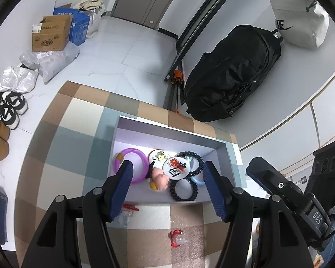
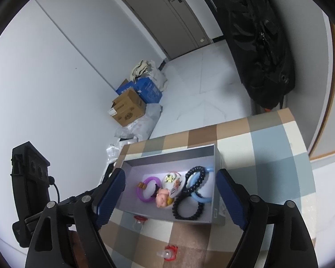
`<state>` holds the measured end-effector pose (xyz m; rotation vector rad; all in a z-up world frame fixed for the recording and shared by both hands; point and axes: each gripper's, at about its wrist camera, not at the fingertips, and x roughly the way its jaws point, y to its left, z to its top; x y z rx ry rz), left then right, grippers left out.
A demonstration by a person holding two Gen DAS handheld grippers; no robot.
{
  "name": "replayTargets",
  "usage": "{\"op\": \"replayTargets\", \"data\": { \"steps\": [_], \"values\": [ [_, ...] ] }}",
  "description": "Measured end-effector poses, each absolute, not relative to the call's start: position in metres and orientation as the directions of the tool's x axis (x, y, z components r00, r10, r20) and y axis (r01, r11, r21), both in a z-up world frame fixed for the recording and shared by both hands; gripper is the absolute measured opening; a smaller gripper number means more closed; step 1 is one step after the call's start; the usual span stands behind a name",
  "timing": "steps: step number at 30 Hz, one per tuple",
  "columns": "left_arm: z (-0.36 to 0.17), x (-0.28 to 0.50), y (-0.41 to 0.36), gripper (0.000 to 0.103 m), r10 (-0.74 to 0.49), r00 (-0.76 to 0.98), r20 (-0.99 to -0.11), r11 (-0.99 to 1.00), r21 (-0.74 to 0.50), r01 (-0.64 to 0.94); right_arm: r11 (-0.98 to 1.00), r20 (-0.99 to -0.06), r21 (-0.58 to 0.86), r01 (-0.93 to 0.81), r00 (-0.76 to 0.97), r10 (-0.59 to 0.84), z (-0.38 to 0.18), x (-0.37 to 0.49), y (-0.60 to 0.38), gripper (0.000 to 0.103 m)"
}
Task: Organize jewelry
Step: 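Withdraw both tools from the box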
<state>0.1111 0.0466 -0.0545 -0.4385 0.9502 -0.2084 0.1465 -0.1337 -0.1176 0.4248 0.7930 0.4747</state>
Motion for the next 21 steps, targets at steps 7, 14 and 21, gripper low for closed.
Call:
{"op": "replayTargets", "data": {
  "steps": [7, 14, 21],
  "values": [
    [-0.05, 0.093, 0.047, 0.073, -0.332, 0.602, -0.726, 0.906, -0.423, -0.01, 0.83, -0.578, 0.495, -0.258, 0.616, 0.536, -0.119, 0.131, -0.132, 0.091],
    [-0.05, 0.078, 0.038, 0.075, -0.365, 0.597, -0.715, 0.907, -0.417, 0.055, 0.84, -0.58, 0.491, -0.232, 0.632, 0.514, -0.118, 0.116, -0.141, 0.098],
    [-0.069, 0.066, 0.015, 0.075, -0.415, 0.511, -0.752, 0.903, -0.409, 0.132, 0.843, -0.602, 0.503, -0.191, 0.623, 0.5, -0.124, 0.106, -0.152, 0.102]
  ]
}}
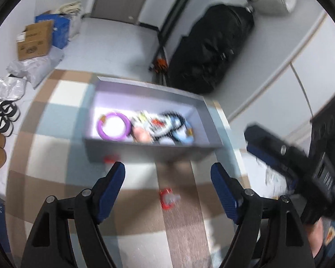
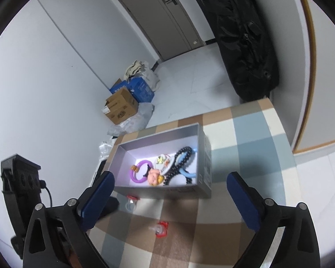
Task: Organize jewelry
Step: 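Withdraw both tools from the box, then grasp the red-capped clear pacifier with the left tool, then grasp the second red-capped pacifier with the right tool while the left tool holds the first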
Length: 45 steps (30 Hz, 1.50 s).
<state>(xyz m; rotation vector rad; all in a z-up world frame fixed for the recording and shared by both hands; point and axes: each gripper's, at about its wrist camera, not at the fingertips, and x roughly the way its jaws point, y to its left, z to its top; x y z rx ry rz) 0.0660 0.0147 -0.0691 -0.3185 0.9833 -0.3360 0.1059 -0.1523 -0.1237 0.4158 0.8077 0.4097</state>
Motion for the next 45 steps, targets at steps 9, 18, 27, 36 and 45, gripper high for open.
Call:
{"op": "replayTargets", "data": {
  "steps": [9, 18, 27, 36, 45],
  "values": [
    [-0.097, 0.064, -0.006, 0.075, -0.358, 0.44, -0.824, 0.933, -0.331, 0.14, 0.84, -0.636, 0.529, -0.12, 0.599, 0.486, -0.136, 0.1, -0.174, 0.103],
    [-0.103, 0.06, -0.02, 0.073, -0.32, 0.434, -0.842, 0.947, -0.277, 0.162, 0.844, -0.672, 0.531, -0.069, 0.572, 0.47, -0.148, 0.093, -0.191, 0.103],
    [-0.11, 0.056, -0.034, 0.038, -0.288, 0.409, -0.866, 0.954, -0.222, 0.203, 0.836, -0.68, 0.548, -0.039, 0.56, 0.472, -0.152, 0.09, -0.201, 0.103],
    [-0.11, 0.057, -0.03, 0.014, -0.303, 0.389, -0.87, 0.95, -0.244, 0.196, 0.838, -0.678, 0.542, -0.063, 0.556, 0.48, -0.15, 0.085, -0.198, 0.103],
    [-0.109, 0.055, -0.028, 0.014, -0.312, 0.375, -0.873, 0.948, -0.259, 0.184, 0.838, -0.687, 0.544, -0.046, 0.549, 0.476, -0.153, 0.084, -0.199, 0.103]
  ]
}}
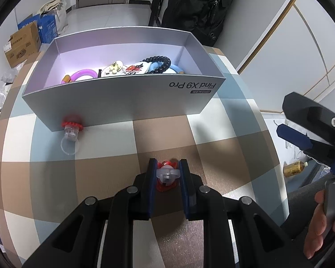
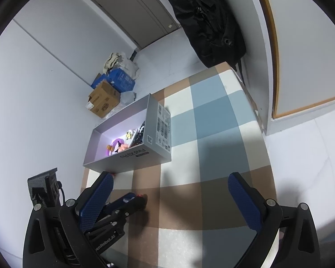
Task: Organize jewelry
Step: 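Grasp the second red-capped pacifier with the right tool while the left tool holds the first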
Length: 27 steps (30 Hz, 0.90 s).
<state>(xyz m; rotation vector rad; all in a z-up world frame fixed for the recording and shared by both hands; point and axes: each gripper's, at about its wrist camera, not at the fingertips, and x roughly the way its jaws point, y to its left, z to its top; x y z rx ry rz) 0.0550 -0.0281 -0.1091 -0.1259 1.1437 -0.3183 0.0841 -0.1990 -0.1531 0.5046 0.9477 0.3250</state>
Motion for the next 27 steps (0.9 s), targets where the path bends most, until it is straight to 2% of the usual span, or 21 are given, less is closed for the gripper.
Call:
{"op": "replayTargets", "data": {
  "steps": [15, 21, 27],
  "values": [
    [-0.085, 0.05, 0.006, 0.014, -0.324, 0.451, -0.832, 0.944, -0.312, 0.102, 0.866, -0.737, 0.499, -0.02, 0.516, 0.436, -0.17, 0.085, -0.191, 0.103],
    [-0.07, 0.044, 0.032, 0.014, -0.36, 0.501, -0.787, 0.924, -0.376, 0.074, 0.868, -0.734, 0.493, -0.055, 0.509, 0.449, -0.168, 0.086, -0.171, 0.103],
    [-0.059, 0.043, 0.056, 0.014, -0.343, 0.541, -0.768, 0.922, -0.386, 0.036, 0.853, -0.727, 0.506, -0.131, 0.467, 0.503, -0.168, 0.091, -0.133, 0.103]
  ]
}}
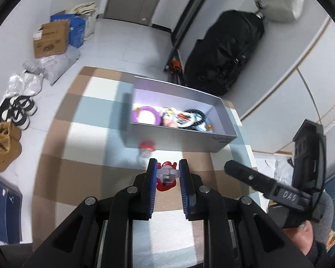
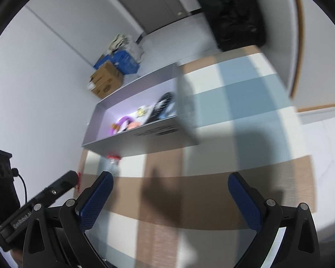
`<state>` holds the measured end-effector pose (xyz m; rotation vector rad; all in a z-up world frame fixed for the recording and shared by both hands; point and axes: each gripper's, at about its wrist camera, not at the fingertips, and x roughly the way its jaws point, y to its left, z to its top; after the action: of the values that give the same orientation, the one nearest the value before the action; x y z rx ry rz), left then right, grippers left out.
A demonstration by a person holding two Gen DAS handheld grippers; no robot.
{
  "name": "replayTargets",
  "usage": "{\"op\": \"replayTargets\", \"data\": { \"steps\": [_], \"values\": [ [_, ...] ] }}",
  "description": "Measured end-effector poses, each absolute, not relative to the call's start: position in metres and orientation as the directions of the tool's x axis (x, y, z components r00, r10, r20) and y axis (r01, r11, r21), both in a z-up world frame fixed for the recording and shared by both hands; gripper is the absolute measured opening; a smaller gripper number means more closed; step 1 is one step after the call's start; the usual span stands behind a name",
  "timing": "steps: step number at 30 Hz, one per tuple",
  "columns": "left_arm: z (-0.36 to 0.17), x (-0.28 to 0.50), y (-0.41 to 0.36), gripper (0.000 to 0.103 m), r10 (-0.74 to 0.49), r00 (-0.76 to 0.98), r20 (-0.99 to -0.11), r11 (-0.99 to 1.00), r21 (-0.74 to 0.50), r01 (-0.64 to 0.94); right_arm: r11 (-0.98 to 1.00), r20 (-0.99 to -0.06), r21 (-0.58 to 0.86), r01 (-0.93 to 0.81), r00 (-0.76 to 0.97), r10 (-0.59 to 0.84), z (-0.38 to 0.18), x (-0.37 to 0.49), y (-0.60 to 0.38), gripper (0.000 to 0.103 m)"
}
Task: Organize jewelry
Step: 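Grasp the second red-capped pacifier with the right tool while the left tool holds the first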
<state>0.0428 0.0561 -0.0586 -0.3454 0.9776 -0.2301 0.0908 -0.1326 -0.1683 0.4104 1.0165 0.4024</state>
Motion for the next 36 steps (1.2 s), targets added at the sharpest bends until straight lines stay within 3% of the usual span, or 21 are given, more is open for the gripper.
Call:
{"op": "replayTargets", "data": {
  "steps": [11, 18, 21, 24, 28, 34, 36],
  "values": [
    [-0.066, 0.04, 0.099, 0.014, -0.347, 0.555, -0.756, 0.902, -0.432, -0.025, 0.839, -0.74, 0.468, -0.278, 0.395, 0.544, -0.172, 0.095, -0.062, 0.098],
    [-0.061, 0.035, 0.116, 0.014, -0.398, 0.577, -0.713, 0.869, -0.495, -0.013, 0.84, -0.769, 0.434, -0.326, 0.351, 0.534, -0.176, 0.101, -0.024, 0.08],
    [-0.055, 0.033, 0.116, 0.014, -0.402, 0.593, -0.698, 0.873, -0.488, 0.017, 0.85, -0.778, 0.382, -0.361, 0.37, 0.507, -0.174, 0.104, -0.008, 0.078],
    [-0.058, 0.034, 0.122, 0.014, -0.412, 0.587, -0.697, 0.862, -0.507, 0.003, 0.861, -0.795, 0.351, -0.368, 0.37, 0.482, -0.18, 0.11, 0.002, 0.063],
    [-0.062, 0.035, 0.133, 0.014, -0.428, 0.585, -0.689, 0.841, -0.54, -0.021, 0.88, -0.806, 0.315, -0.356, 0.39, 0.446, -0.188, 0.114, 0.01, 0.052],
    [-0.06, 0.035, 0.132, 0.014, -0.431, 0.586, -0.686, 0.843, -0.538, -0.01, 0.902, -0.807, 0.253, -0.351, 0.438, 0.397, -0.186, 0.11, 0.017, 0.046],
    [-0.061, 0.035, 0.131, 0.014, -0.431, 0.584, -0.688, 0.845, -0.534, -0.006, 0.908, -0.811, 0.252, -0.335, 0.439, 0.387, -0.188, 0.111, 0.016, 0.035]
  ]
}}
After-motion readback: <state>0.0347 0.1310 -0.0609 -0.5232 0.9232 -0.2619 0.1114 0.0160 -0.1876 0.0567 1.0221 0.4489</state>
